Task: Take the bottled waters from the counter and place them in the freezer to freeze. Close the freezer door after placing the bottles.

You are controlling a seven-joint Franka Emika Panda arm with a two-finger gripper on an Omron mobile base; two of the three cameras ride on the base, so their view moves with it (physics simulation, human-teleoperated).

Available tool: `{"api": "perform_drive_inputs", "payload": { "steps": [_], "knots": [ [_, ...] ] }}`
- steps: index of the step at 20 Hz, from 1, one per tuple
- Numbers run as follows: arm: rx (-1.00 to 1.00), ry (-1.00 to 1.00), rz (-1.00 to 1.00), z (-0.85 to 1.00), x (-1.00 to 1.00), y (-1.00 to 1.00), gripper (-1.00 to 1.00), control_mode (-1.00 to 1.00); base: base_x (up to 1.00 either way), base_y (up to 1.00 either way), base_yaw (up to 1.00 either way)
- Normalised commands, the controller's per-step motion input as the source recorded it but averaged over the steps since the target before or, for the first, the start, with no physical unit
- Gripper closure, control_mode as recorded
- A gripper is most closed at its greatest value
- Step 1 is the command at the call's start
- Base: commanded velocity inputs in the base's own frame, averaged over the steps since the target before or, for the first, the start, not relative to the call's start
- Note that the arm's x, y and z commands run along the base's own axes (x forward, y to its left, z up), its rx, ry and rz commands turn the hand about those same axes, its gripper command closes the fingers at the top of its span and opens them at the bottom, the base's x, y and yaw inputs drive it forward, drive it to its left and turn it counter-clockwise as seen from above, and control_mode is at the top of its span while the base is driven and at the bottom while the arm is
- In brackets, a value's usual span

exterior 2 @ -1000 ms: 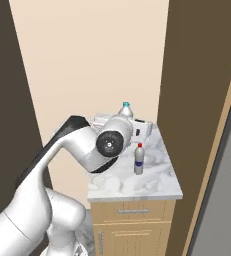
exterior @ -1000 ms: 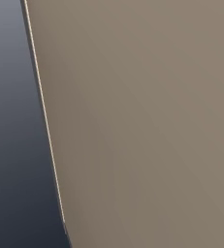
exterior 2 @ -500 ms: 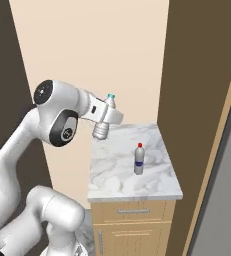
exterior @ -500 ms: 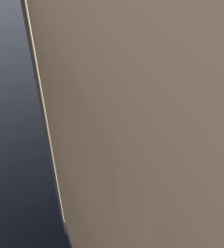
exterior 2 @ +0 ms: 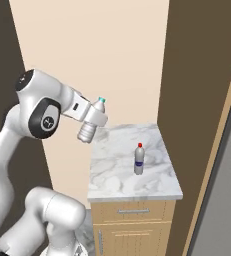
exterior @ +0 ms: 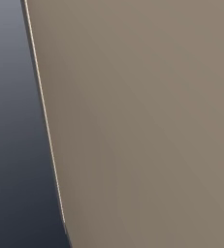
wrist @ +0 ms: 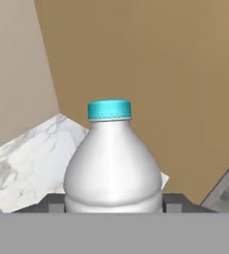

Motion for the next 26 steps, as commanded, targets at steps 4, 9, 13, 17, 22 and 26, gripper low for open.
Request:
{"api": "perform_drive_inputs", "payload": {
  "steps": [4,9,13,17,22,26],
  "knots": [
    [0.00,-0.08,0.42,0.00,-0.47,0.14,1.00,-1.00,0.00,0.00,0.00],
    [-0.05,-0.25,0.33,0.00,-0.47,0.21,1.00,-1.00,0.00,0.00,0.00],
    [-0.05,-0.31,0.18,0.11,-0.40,0.38,1.00,-1.00,0.00,0.00,0.00],
    [0.01,-0.22,0.13,0.01,-0.10,0.26,1.00,-1.00,0.00,0.00,0.00],
    [0.00,-0.36,0.03,0.00,-0.22,0.11,1.00,-1.00,0.00,0.00,0.00],
    [0.00,-0.12,-0.06,0.00,0.00,0.09,1.00,-1.00,0.00,0.00,0.00]
  ]
}}
